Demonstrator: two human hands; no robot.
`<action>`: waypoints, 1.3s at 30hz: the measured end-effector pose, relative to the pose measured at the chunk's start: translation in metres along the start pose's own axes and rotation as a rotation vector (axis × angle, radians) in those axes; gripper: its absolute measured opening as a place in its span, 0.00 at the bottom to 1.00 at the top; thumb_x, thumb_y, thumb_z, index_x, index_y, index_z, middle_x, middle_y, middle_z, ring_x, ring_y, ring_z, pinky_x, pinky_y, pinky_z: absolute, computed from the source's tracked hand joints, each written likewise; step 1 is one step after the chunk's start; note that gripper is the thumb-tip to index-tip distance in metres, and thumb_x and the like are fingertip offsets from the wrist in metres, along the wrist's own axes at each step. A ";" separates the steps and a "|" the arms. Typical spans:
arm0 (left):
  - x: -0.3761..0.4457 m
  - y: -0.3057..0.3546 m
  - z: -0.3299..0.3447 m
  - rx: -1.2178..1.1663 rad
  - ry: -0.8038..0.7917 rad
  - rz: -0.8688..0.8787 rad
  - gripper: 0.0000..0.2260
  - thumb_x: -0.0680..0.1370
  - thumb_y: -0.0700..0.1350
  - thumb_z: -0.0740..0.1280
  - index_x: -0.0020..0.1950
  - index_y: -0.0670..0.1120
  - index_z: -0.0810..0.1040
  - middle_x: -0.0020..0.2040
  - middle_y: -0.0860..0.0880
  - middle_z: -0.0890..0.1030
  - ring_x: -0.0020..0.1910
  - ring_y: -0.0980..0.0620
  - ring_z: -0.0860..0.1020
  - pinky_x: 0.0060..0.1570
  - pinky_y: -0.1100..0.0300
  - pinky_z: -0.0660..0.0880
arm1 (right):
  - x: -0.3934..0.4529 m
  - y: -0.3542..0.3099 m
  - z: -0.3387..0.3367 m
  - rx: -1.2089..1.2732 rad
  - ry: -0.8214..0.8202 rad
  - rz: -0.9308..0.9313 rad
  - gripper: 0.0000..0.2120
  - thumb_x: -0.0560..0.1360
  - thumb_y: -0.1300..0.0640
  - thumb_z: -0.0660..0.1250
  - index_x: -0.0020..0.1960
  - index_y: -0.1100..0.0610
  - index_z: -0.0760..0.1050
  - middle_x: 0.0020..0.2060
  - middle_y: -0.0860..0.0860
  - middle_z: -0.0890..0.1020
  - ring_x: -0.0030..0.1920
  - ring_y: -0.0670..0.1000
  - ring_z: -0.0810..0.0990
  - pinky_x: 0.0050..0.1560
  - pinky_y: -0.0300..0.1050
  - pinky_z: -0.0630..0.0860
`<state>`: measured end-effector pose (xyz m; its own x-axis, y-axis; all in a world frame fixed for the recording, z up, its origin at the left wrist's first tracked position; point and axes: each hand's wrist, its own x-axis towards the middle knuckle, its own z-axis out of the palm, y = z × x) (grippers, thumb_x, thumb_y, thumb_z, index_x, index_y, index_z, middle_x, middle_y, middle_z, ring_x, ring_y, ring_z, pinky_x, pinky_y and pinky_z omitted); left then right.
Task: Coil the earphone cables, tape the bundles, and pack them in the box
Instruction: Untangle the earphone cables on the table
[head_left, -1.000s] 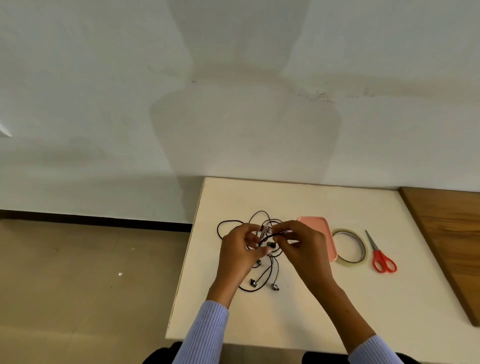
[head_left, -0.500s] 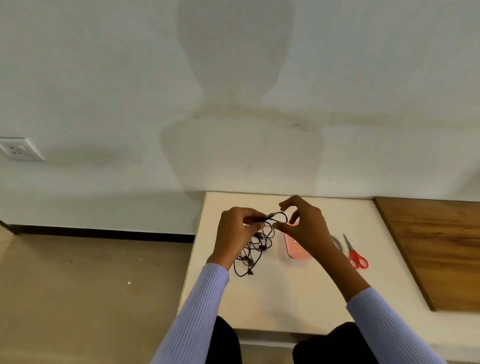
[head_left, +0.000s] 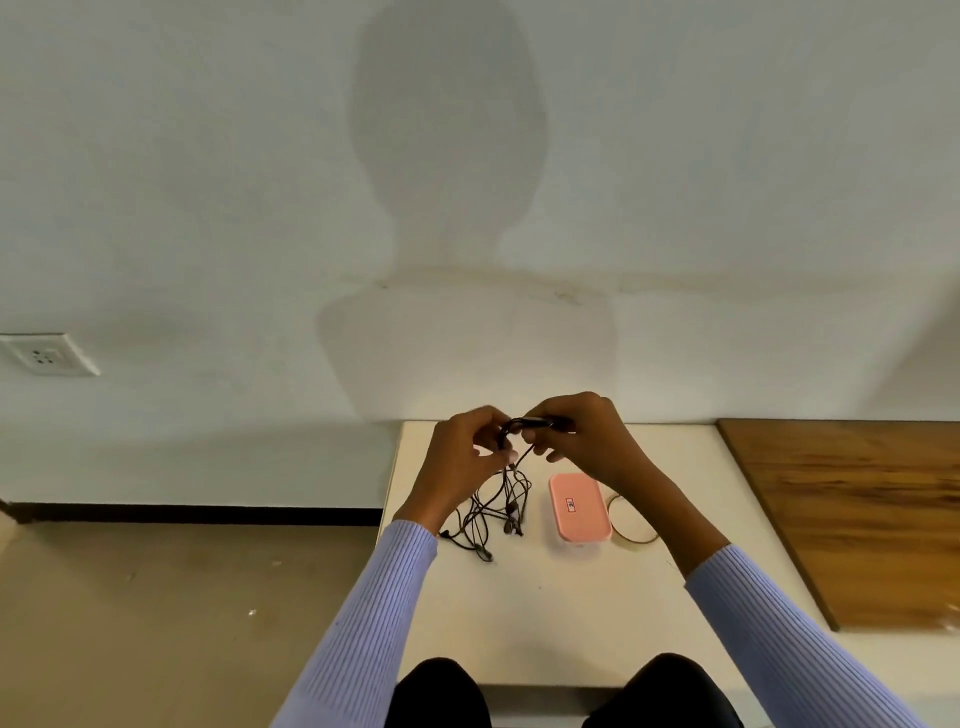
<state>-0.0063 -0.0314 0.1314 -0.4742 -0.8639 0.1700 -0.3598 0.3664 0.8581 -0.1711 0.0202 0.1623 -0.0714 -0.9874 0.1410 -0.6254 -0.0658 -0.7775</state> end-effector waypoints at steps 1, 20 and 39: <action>0.000 -0.003 0.001 0.010 0.017 -0.011 0.06 0.70 0.39 0.74 0.44 0.48 0.81 0.37 0.55 0.82 0.39 0.59 0.81 0.43 0.63 0.77 | 0.000 -0.002 -0.003 0.020 0.014 -0.009 0.05 0.73 0.64 0.70 0.48 0.62 0.82 0.37 0.57 0.84 0.36 0.50 0.83 0.36 0.36 0.80; 0.011 -0.020 -0.015 -0.004 0.067 -0.137 0.05 0.69 0.40 0.75 0.44 0.43 0.85 0.36 0.50 0.84 0.35 0.53 0.83 0.38 0.64 0.77 | -0.004 -0.006 -0.020 0.071 0.196 0.021 0.03 0.76 0.61 0.66 0.48 0.57 0.78 0.33 0.51 0.80 0.24 0.41 0.75 0.25 0.33 0.72; 0.017 0.012 -0.006 -0.314 0.094 -0.103 0.12 0.69 0.41 0.75 0.52 0.43 0.83 0.46 0.48 0.85 0.48 0.54 0.83 0.51 0.63 0.78 | 0.010 -0.011 0.019 0.248 -0.059 0.316 0.05 0.76 0.59 0.66 0.46 0.61 0.77 0.36 0.55 0.82 0.30 0.47 0.80 0.30 0.39 0.78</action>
<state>-0.0136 -0.0437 0.1472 -0.3669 -0.9242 0.1063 -0.1303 0.1642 0.9778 -0.1505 0.0085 0.1605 -0.1806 -0.9708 -0.1581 -0.3727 0.2163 -0.9024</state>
